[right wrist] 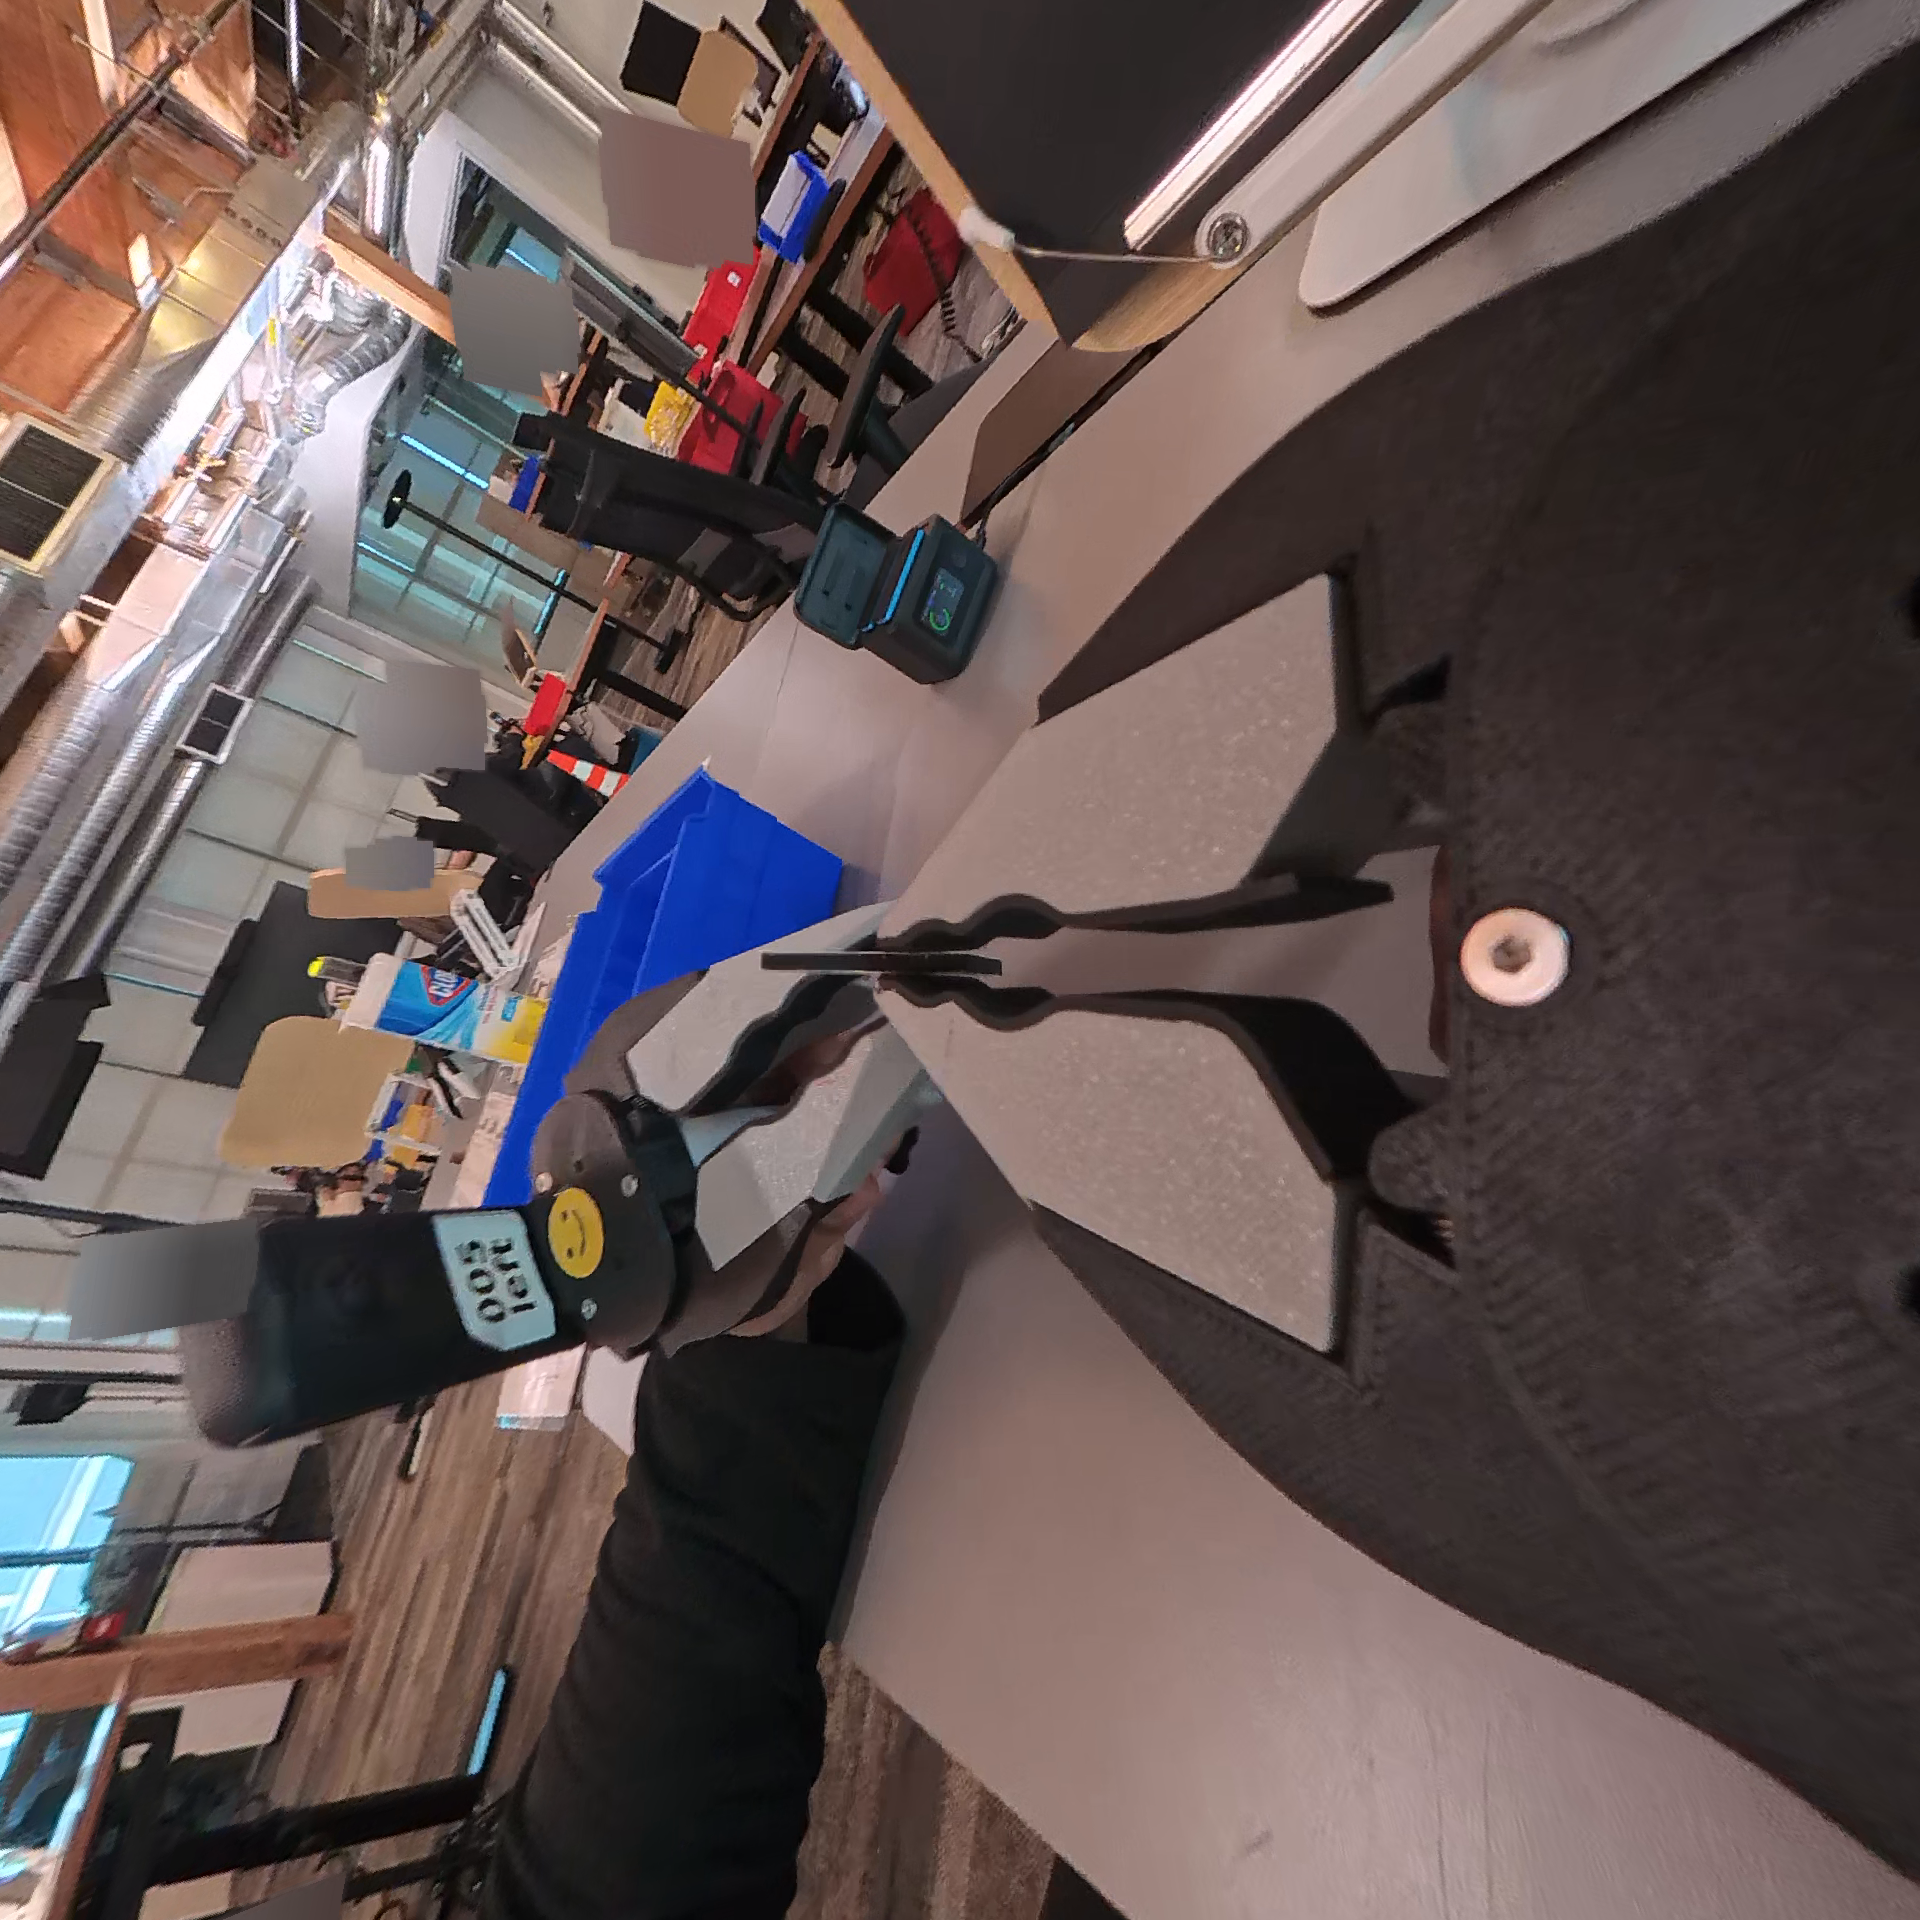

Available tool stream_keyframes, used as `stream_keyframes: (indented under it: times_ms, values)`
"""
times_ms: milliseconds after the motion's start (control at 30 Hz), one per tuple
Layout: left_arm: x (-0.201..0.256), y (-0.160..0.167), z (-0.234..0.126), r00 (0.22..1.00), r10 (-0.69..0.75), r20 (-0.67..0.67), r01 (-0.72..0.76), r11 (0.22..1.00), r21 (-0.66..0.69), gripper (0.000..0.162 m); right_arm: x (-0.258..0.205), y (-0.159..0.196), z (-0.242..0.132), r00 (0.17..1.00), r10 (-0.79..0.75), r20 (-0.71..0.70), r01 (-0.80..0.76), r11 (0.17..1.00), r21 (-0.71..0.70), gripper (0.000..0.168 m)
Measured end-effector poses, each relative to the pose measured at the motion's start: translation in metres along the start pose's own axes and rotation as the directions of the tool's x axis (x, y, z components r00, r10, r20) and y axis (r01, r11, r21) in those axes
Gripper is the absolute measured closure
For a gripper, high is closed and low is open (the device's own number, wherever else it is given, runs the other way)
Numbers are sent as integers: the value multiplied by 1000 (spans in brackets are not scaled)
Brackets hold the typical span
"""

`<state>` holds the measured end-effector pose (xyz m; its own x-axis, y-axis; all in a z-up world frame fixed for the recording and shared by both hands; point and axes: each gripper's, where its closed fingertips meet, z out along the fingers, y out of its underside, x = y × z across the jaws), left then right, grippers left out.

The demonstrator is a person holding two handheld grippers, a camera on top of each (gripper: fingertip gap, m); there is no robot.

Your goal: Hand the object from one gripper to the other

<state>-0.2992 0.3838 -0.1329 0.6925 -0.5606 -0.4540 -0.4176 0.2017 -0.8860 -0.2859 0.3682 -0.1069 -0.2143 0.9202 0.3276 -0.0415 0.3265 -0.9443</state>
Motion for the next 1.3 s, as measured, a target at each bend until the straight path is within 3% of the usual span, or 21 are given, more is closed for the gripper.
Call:
stream_keyframes:
  times_ms: [200, 300, 533, 800, 867, 933, 967, 1100, 1200, 1300]
  values:
    - [5, -11, -1, 996, -75, -48, 78, 995, 62, 145, -3, -5, -1, 997, 64, 42, -66, 997, 46, 168]
    - [10, -17, -3, 988, -116, -102, 125, 988, 89, 162, -3, -7, 0, 993, 103, 57, -107, 991, 76, 168]
    - [4, -29, -10, 952, -255, -171, 282, 946, 158, 162, -1, -9, -4, 985, 153, 80, -160, 982, 100, 168]
    - [4, -34, -13, 921, -321, -220, 362, 914, 183, 152, -3, -14, -4, 981, 164, 102, -176, 975, 135, 168]
    - [11, -35, -12, 901, -338, -272, 390, 906, 165, 136, -2, -12, -3, 982, 160, 96, -171, 977, 123, 168]
    - [12, -31, -8, 911, -324, -254, 366, 920, 142, 141, -6, -12, -2, 981, 157, 112, -171, 978, 123, 168]
    - [13, -31, -8, 926, -293, -239, 333, 931, 146, 159, -7, -12, -2, 981, 156, 119, -170, 978, 120, 168]
    - [10, -27, -8, 945, -249, -215, 278, 953, 118, 160, -4, -5, -1, 980, 170, 107, -179, 980, 84, 168]
    - [-4, -8, -3, 941, -309, -137, 316, 948, 33, 161, 11, 11, -3, 993, 114, -1, -114, 993, -11, 168]
    - [-22, 18, 0, 938, -345, -17, 343, 937, -67, 161, 18, 20, -3, 995, 76, -58, -79, 995, -63, 158]
